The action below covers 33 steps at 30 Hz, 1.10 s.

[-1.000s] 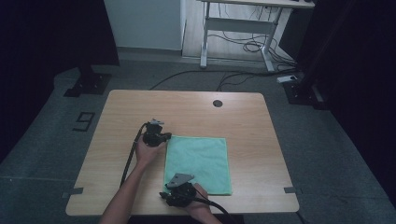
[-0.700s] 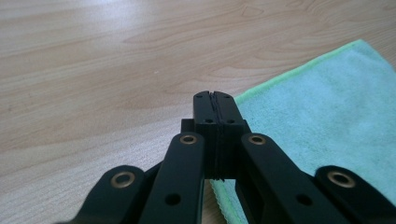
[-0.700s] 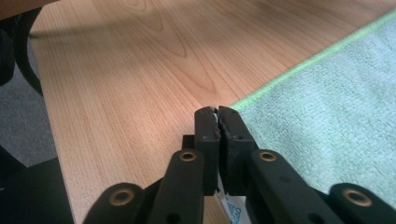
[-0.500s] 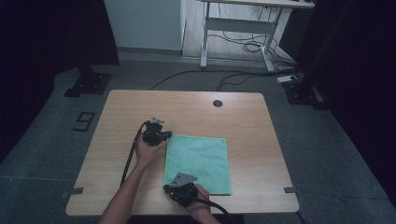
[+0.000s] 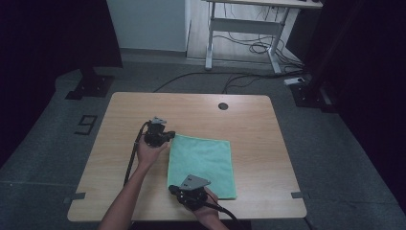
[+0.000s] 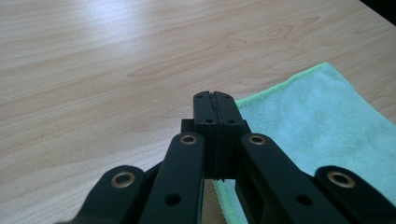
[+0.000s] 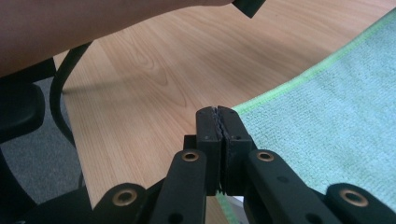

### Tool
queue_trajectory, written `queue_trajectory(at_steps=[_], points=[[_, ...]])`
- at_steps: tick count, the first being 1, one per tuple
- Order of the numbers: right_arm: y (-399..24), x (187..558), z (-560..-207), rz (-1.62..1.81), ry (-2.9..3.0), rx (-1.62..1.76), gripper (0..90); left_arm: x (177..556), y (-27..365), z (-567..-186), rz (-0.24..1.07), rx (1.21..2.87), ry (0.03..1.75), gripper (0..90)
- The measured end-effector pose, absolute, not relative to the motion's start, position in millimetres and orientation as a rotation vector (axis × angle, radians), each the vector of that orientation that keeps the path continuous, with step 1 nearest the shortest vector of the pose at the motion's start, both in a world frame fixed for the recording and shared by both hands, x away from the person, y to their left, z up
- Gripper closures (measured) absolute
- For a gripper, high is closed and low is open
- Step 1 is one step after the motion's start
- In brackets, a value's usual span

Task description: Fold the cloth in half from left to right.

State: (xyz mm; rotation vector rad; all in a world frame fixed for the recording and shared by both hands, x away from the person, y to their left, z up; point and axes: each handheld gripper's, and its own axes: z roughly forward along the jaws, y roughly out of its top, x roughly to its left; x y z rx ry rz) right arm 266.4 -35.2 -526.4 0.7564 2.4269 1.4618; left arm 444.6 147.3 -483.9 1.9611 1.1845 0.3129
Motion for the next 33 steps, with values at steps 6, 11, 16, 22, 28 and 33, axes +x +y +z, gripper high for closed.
queue_trajectory(at_steps=[6, 11, 16, 22, 28, 33], points=[[-33.0, 265.2, -510.9, 1.536, 2.371, 0.731, 87.9, 442.2, 150.3, -463.8, 0.347, 1.949, 1.167, 90.0], [-37.6, 261.0, -501.2, 1.587, 2.311, 0.725, 87.9, 441.0, 153.5, -459.1, 0.36, 1.953, 1.175, 90.0], [-36.2, 263.9, -505.3, 1.6, 2.318, 0.738, 87.9, 440.5, 155.1, -461.3, 0.358, 1.964, 1.183, 90.0], [-26.3, 266.9, -495.3, 1.65, 2.307, 0.701, 87.9, 437.7, 164.6, -443.3, 0.405, 1.967, 1.179, 89.9], [-29.5, 264.6, -494.8, 1.662, 2.315, 0.706, 87.9, 439.1, 159.2, -443.7, 0.378, 1.953, 1.179, 89.9], [-30.3, 266.4, -498.9, 1.659, 2.333, 0.72, 87.9, 440.0, 153.7, -442.1, 0.372, 1.961, 1.162, 89.9]])
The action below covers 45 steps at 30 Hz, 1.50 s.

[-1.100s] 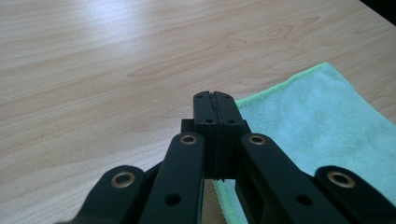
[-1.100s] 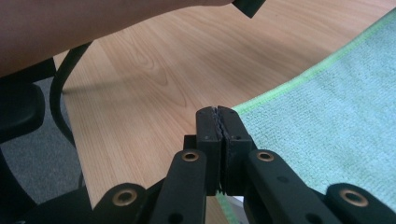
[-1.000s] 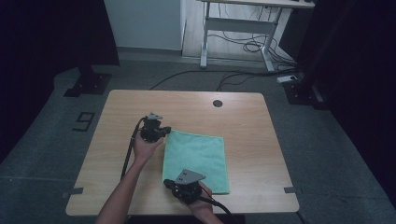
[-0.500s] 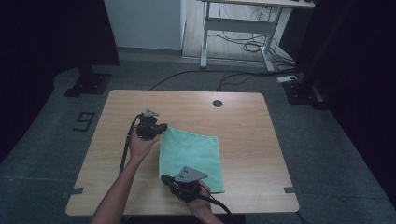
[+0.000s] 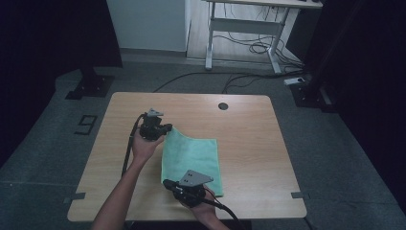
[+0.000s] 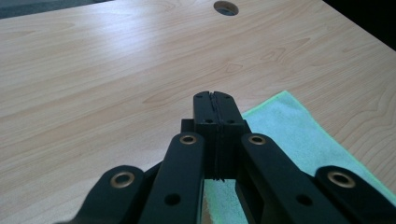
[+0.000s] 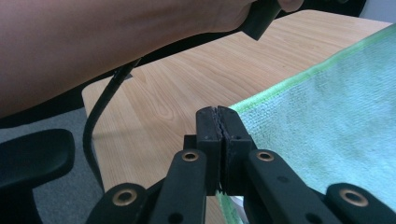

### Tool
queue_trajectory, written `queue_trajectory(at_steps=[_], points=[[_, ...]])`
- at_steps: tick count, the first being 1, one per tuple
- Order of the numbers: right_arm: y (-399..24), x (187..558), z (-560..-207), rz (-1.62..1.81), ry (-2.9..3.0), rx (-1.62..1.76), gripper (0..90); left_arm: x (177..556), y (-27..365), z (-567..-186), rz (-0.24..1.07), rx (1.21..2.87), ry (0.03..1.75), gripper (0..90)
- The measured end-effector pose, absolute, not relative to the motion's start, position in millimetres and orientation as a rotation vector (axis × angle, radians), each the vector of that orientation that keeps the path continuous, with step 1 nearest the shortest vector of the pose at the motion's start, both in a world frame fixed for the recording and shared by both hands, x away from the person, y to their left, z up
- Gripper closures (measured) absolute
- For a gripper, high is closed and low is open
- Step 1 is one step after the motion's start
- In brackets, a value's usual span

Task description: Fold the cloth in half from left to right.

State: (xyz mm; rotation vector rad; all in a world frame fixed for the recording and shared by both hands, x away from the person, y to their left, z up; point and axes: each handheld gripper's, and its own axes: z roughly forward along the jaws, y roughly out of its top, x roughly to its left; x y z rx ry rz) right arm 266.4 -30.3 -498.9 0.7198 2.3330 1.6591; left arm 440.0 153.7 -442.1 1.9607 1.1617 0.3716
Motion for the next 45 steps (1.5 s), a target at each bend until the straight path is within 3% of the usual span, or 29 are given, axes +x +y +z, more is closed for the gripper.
queue_trajectory(at_steps=[7, 16, 25, 38, 45], points=[[-15.8, 261.3, -490.6, 1.754, 2.298, 0.667, 88.1, 432.8, 166.0, -423.2, 0.412, 1.938, 1.159, 89.9], [-19.7, 261.8, -497.7, 1.71, 2.333, 0.686, 88.0, 433.5, 165.1, -437.2, 0.381, 1.955, 1.178, 89.8], [4.9, 263.7, -495.3, 1.741, 2.344, 0.645, 88.1, 434.4, 191.9, -411.8, 0.414, 1.907, 1.202, 89.7], [-24.9, 256.3, -495.5, 1.724, 2.306, 0.698, 88.0, 453.2, 155.0, -437.6, 0.377, 1.961, 1.22, 90.0], [-43.6, 261.9, -498.8, 1.709, 2.273, 0.758, 87.9, 450.6, 156.4, -441.5, 0.366, 1.973, 1.227, 87.7]])
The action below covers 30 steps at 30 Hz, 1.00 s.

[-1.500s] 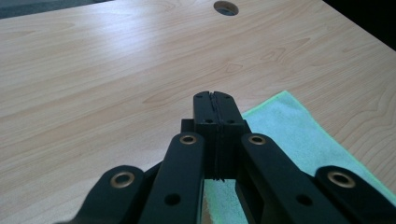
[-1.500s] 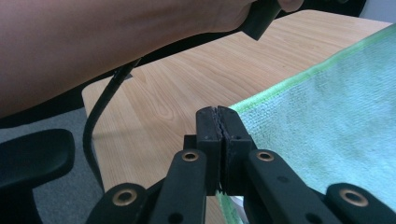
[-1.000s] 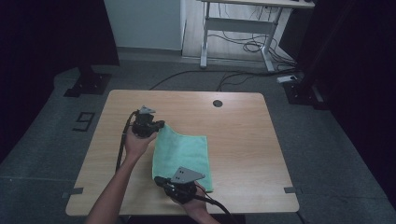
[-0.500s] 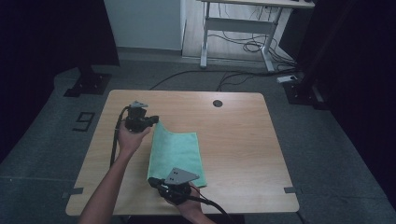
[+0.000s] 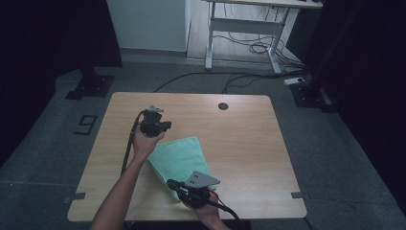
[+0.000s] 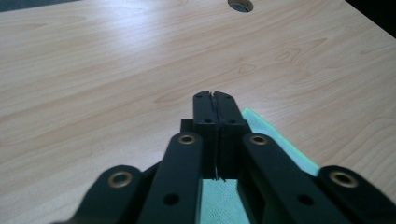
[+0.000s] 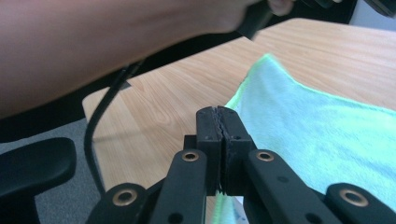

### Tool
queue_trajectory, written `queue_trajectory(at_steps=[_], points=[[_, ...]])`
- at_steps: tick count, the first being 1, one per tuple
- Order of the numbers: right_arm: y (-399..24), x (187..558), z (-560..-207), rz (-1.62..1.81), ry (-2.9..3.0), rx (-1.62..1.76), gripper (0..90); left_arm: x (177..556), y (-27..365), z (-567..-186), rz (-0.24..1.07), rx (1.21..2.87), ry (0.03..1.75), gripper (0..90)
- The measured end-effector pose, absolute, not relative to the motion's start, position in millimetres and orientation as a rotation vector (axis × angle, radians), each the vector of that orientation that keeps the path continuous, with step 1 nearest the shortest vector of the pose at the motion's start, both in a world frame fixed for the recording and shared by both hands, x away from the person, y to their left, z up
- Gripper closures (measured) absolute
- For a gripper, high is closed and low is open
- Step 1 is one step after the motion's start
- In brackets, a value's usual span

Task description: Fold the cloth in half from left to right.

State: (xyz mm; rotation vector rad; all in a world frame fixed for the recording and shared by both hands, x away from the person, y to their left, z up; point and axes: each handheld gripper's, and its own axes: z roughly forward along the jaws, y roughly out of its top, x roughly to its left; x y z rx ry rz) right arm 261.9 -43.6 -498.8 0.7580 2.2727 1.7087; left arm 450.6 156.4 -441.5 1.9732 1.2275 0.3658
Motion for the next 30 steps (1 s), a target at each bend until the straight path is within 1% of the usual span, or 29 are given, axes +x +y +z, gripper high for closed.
queue_trajectory(at_steps=[3, 5, 6, 7, 11, 12, 15, 19, 23, 28, 30], points=[[-44.0, 264.9, -505.0, 1.689, 2.298, 0.779, 88.0, 442.3, 166.3, -444.1, 0.39, 1.977, 1.239, 83.6], [-41.9, 266.8, -511.2, 1.667, 2.322, 0.788, 87.9, 438.8, 174.9, -449.8, 0.339, 2.003, 1.277, 73.6], [-40.7, 267.4, -514.1, 1.661, 2.332, 0.793, 87.9, 436.2, 178.7, -453.7, 0.348, 2.011, 1.299, 69.2], [-39.3, 267.9, -516.6, 1.651, 2.338, 0.794, 87.9, 432.5, 183.8, -458.3, 0.38, 2.015, 1.32, 68.3], [-35.1, 268.5, -521.8, 1.63, 2.36, 0.793, 87.9, 426.0, 199.0, -470.5, 0.412, 2.032, 1.402, 53.9], [-34.6, 269.2, -522.9, 1.627, 2.361, 0.798, 88.0, 424.9, 202.0, -472.4, 0.403, 2.023, 1.408, 50.6], [-33.7, 270.5, -525.5, 1.617, 2.368, 0.811, 87.9, 420.5, 212.2, -479.6, 0.413, 2.03, 1.434, 44.6], [-33.0, 270.5, -526.8, 1.612, 2.371, 0.812, 87.9, 416.6, 221.2, -489.1, 0.421, 2.053, 1.469, 42.5], [-32.2, 269.8, -526.8, 1.613, 2.366, 0.81, 87.9, 415.9, 230.1, -496.5, 0.439, 2.041, 1.504, 40.7], [-31.5, 269.1, -527.0, 1.613, 2.369, 0.809, 88.0, 418.0, 238.6, -509.3, 0.384, 2.05, 1.528, 41.7], [-31.5, 269.0, -526.9, 1.614, 2.369, 0.806, 87.9, 419.1, 240.4, -516.3, 0.355, 2.043, 1.54, 43.4]])
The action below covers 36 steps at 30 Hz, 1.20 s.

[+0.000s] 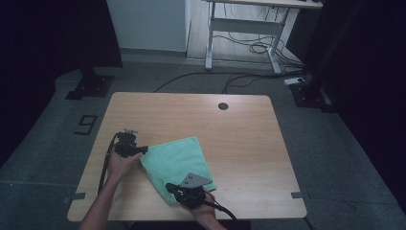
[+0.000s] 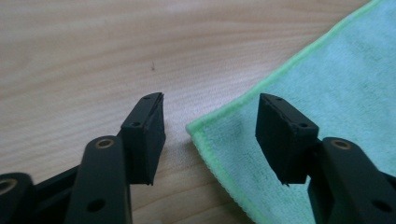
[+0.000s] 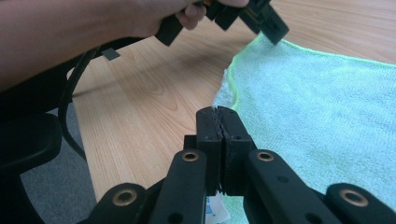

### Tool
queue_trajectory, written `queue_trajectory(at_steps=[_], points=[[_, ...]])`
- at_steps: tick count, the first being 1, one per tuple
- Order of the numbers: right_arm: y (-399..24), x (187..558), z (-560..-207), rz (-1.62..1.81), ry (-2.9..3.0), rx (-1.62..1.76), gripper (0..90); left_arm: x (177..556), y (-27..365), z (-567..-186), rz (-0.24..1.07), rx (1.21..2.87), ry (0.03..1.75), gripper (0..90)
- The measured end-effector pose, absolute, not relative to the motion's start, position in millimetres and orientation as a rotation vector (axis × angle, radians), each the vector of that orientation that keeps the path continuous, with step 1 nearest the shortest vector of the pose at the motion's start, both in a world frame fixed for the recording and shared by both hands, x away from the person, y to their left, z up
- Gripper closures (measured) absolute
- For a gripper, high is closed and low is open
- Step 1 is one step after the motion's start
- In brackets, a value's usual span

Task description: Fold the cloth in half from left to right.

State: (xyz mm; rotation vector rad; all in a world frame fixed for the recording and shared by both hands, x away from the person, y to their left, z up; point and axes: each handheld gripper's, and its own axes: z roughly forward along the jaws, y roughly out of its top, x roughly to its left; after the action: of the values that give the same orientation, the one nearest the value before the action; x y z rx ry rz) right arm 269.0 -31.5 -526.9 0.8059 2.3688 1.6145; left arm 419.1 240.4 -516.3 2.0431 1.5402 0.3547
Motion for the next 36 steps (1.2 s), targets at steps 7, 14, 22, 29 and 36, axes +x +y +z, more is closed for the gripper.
queue_trajectory(at_steps=[7, 14, 22, 29, 36], points=[[-33.0, 268.1, -524.9, 1.618, 2.359, 0.805, 87.9, 419.5, 241.5, -525.7, 0.327, 2.032, 1.53, 62.5], [-33.9, 268.0, -522.8, 1.629, 2.346, 0.809, 87.9, 417.0, 236.8, -518.1, 0.315, 2.047, 1.44, 88.5], [-31.2, 261.9, -517.2, 1.667, 2.342, 0.786, 87.9, 424.0, 218.3, -485.4, 0.334, 2.025, 1.35, 89.1], [-30.4, 256.8, -511.6, 1.7, 2.338, 0.762, 88.0, 433.1, 189.3, -468.0, 0.339, 2.036, 1.283, 89.3], [-31.4, 256.3, -509.7, 1.725, 2.31, 0.77, 88.0, 447.4, 160.5, -459.4, 0.337, 2.067, 1.257, 89.3]])
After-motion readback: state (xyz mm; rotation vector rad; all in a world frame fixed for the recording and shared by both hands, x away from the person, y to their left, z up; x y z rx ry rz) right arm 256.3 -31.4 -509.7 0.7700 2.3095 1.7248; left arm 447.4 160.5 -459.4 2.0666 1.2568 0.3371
